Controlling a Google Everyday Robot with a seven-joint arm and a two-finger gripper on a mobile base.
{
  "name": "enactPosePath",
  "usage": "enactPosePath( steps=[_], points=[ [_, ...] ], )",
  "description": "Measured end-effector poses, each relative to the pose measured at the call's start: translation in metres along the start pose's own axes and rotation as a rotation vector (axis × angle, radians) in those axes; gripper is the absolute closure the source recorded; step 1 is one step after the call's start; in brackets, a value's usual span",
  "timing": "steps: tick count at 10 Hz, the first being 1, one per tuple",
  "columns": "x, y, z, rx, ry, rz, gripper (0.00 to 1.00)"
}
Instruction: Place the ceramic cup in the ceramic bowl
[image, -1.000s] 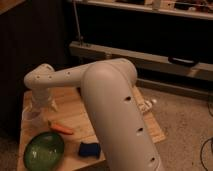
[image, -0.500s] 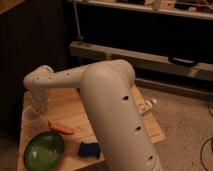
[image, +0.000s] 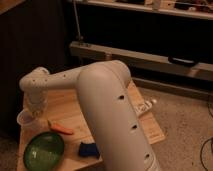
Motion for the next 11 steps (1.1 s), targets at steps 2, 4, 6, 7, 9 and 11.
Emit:
enactPosePath(
  steps=[2, 4, 6, 7, 9, 11],
  points=[
    [0.002, 0.003, -0.003, -0.018, 0.004, -0.014, 0.83],
    [0.002, 0.005, -0.030, -0.050, -0.013, -0.027, 0.83],
    [0.003, 0.005, -0.077, -0.094, -0.028, -0.038, 0.83],
    [0.004, 0.006, -0.097, -0.112, -0.029, -0.045, 0.83],
    [0.021, 0.004, -0.139, -0.153, -0.013, -0.080, 0.83],
    [0.047, -0.008, -0.158, -0.171, 0.001, -0.106, 0.83]
  ],
)
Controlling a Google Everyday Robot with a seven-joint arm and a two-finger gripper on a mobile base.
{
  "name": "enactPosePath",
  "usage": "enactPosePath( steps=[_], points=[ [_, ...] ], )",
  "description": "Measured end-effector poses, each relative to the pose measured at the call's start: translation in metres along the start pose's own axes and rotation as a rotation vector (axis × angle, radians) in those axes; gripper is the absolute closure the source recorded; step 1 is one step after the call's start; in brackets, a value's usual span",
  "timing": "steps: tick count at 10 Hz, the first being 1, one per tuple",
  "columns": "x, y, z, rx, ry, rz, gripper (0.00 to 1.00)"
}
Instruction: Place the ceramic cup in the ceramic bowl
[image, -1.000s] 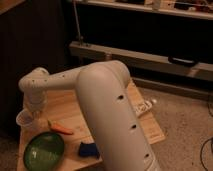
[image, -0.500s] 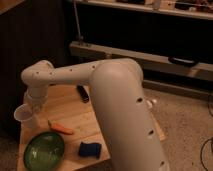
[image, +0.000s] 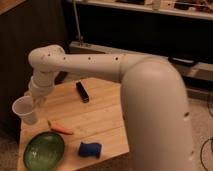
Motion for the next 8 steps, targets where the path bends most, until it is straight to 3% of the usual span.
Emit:
enactPosePath(
  steps=[4, 6, 8],
  points=[
    [0.080, -0.035, -0.020, 0.037, 0.006, -0.061, 0.83],
    [0.121, -0.037, -0.012, 0.034, 0.028, -0.120, 0.83],
    [0.141, -0.026, 0.006, 0.019, 0.051, -0.184, 0.83]
  ],
)
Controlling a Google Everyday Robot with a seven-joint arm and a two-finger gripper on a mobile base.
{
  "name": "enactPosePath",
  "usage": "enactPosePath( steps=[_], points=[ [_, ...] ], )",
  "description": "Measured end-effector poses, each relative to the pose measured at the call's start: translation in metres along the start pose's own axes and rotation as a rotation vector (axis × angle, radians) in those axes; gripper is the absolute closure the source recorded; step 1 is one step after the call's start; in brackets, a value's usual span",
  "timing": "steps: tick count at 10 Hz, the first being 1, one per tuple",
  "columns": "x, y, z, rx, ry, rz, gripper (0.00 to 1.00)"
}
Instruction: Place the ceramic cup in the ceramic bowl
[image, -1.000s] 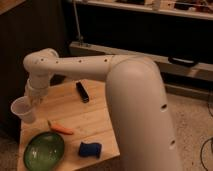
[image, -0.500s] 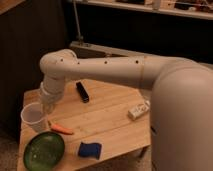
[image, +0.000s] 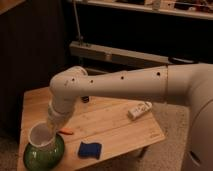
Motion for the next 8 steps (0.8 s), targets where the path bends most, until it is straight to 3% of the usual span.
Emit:
enactPosePath(
  steps=[2, 4, 8],
  points=[
    [0.004, 0.008, 0.014, -0.001, 0.013, -0.045, 0.83],
    [0.000, 0.012, 0.040, 0.007, 0.020, -0.089, 0.83],
    [-0.007, 0.015, 0.077, 0.018, 0.042, -0.096, 0.83]
  ],
)
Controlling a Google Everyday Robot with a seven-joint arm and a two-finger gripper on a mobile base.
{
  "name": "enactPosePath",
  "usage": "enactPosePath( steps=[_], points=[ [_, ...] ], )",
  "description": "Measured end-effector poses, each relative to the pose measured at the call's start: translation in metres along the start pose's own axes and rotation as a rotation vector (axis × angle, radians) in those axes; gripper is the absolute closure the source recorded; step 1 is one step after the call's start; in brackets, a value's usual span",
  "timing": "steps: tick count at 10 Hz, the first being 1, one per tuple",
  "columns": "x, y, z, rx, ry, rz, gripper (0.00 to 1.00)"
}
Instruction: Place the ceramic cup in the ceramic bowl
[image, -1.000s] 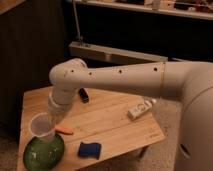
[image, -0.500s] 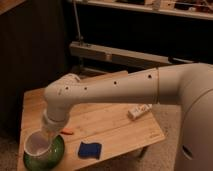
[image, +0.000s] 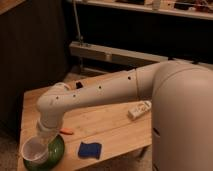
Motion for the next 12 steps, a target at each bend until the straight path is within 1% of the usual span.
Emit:
enactPosePath(
  steps=[1, 3, 4, 5, 6, 7, 8, 9, 11, 12],
  points=[
    [-0.001, 0.000, 0.003, 0.002, 0.004, 0.000, 0.80],
    [-0.003, 0.000, 0.009, 0.016, 0.015, -0.002, 0.59],
    [-0.003, -0.001, 0.011, 0.025, 0.017, -0.002, 0.51],
    [-0.003, -0.002, 0.015, 0.042, 0.020, -0.001, 0.40],
    [-0.003, -0.004, 0.019, 0.048, 0.019, 0.004, 0.30],
    [-0.002, -0.009, 0.024, 0.049, 0.019, 0.015, 0.23],
    [-0.002, -0.014, 0.031, 0.043, 0.019, 0.030, 0.20],
    [-0.001, -0.016, 0.036, 0.032, 0.016, 0.045, 0.20],
    [-0.003, -0.016, 0.037, 0.020, 0.004, 0.056, 0.20],
    [-0.006, -0.015, 0.036, 0.015, -0.010, 0.069, 0.20]
  ],
)
